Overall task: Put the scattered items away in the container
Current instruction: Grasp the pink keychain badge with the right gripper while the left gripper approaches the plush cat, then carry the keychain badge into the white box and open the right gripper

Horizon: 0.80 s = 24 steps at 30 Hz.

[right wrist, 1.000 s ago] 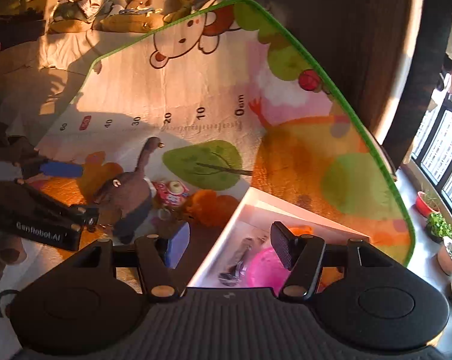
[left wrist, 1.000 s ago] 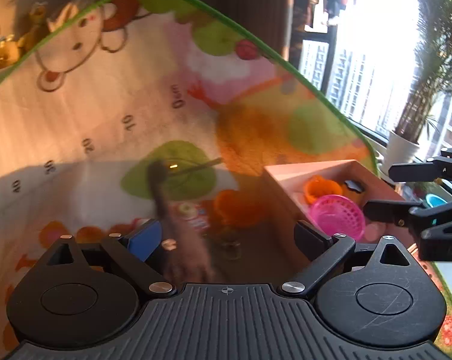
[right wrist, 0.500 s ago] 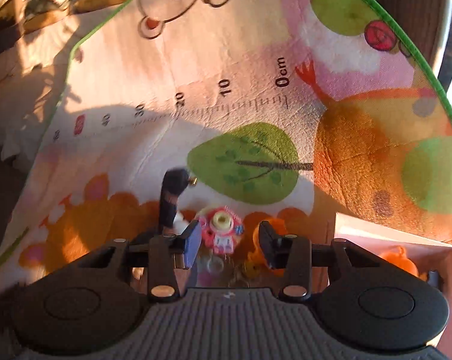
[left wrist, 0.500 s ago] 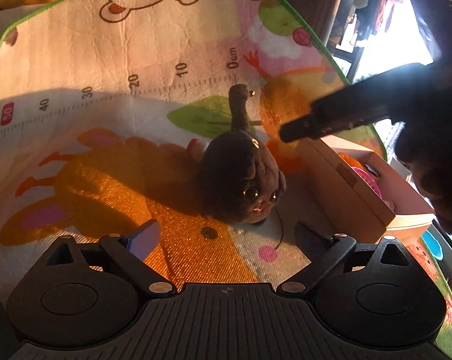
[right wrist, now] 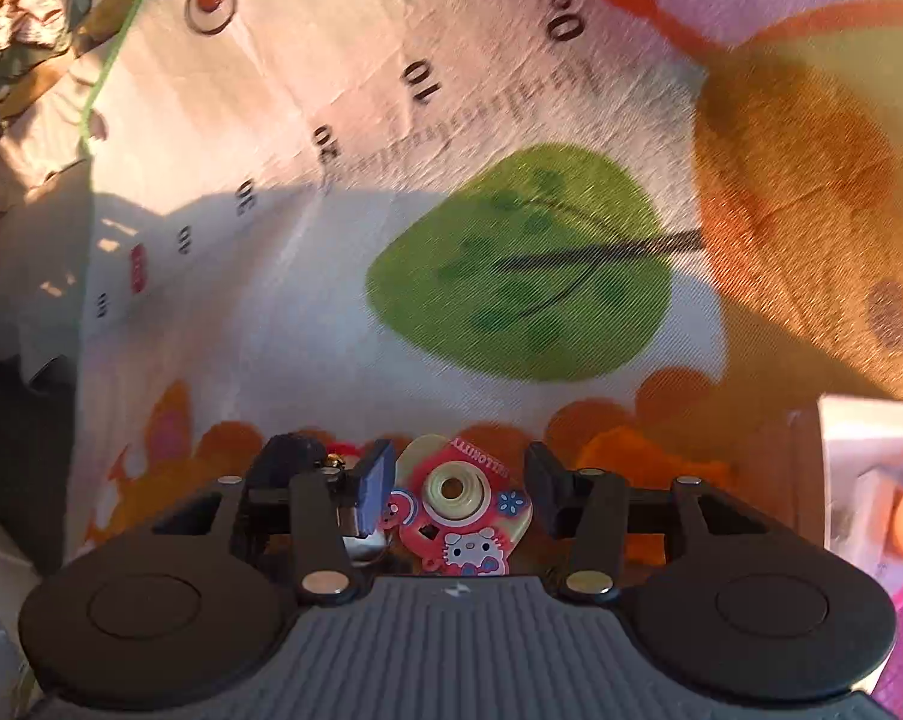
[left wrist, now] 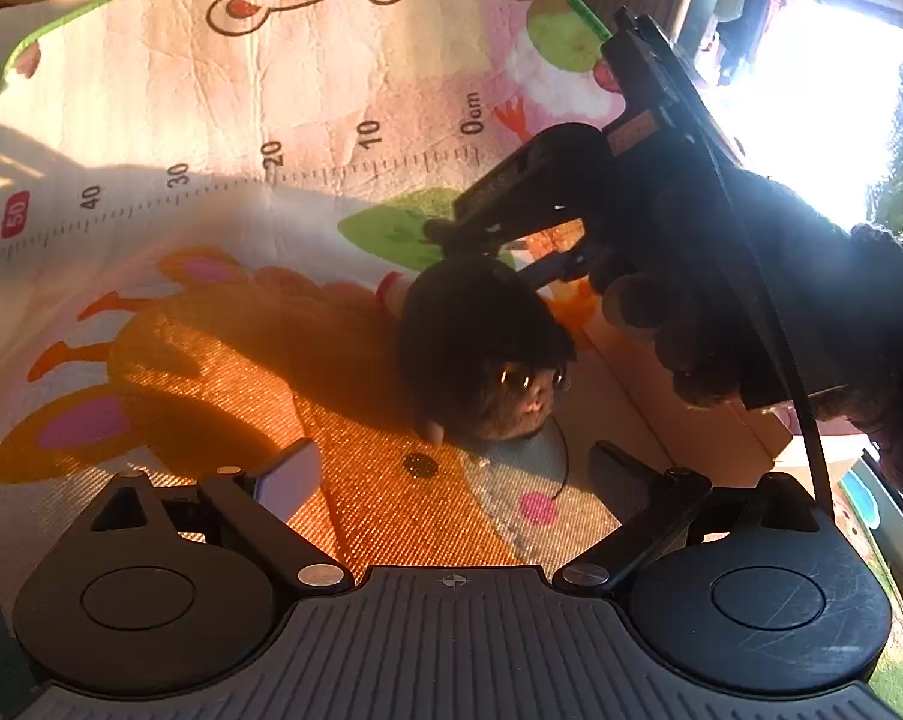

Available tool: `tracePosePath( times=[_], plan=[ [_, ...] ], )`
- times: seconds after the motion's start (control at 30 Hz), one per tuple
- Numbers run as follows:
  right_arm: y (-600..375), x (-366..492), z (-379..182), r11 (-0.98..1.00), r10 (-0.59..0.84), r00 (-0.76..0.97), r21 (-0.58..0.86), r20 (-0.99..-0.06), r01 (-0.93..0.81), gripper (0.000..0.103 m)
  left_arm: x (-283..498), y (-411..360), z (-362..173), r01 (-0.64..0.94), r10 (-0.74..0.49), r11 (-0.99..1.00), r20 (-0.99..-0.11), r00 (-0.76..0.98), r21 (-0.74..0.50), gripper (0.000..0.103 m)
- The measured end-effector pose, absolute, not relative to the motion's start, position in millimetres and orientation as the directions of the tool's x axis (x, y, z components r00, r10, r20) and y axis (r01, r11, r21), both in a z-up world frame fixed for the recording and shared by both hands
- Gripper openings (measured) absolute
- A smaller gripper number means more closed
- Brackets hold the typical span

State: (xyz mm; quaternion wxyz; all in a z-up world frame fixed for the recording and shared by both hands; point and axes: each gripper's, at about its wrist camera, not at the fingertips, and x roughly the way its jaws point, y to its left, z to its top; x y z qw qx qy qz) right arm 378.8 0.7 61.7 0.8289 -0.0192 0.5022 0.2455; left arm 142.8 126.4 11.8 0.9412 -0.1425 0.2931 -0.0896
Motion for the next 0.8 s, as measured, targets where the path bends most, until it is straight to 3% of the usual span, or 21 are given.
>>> tracePosePath(
  times=[0.27,0.37,0.5,0.63,0.8],
  plan=[
    [-6.4,317.8,74.9,0.753,0.426,0.155,0.255,-0.891,-0.607,0.043,136.1,119.3,14.2,0.111,-0.252,0.95,-0.51,0.822,-0.291,0.099],
    [-16.6,305.2,109.9,0.748,0.439,0.294,0.165,-0.849,-0.643,0.046,130.3,117.1,13.4,0.139,-0.293,0.938,-0.511,0.808,-0.319,0.099],
    [-20.4,327.5,130.0,0.827,0.373,0.458,0.065,-0.807,-0.558,0.049,124.1,113.9,13.3,0.16,-0.312,0.933,-0.499,0.809,-0.324,0.099],
    [-9.7,352.1,102.6,0.866,0.213,0.513,-0.082,-0.832,-0.493,0.049,123.7,115.4,12.4,0.158,-0.316,0.928,-0.492,0.811,-0.336,0.099],
    [-10.9,367.4,63.2,0.872,0.099,0.505,-0.169,-0.858,-0.459,0.045,122.0,118.1,12.0,0.159,-0.323,0.922,-0.476,0.818,-0.352,0.098]
  ],
)
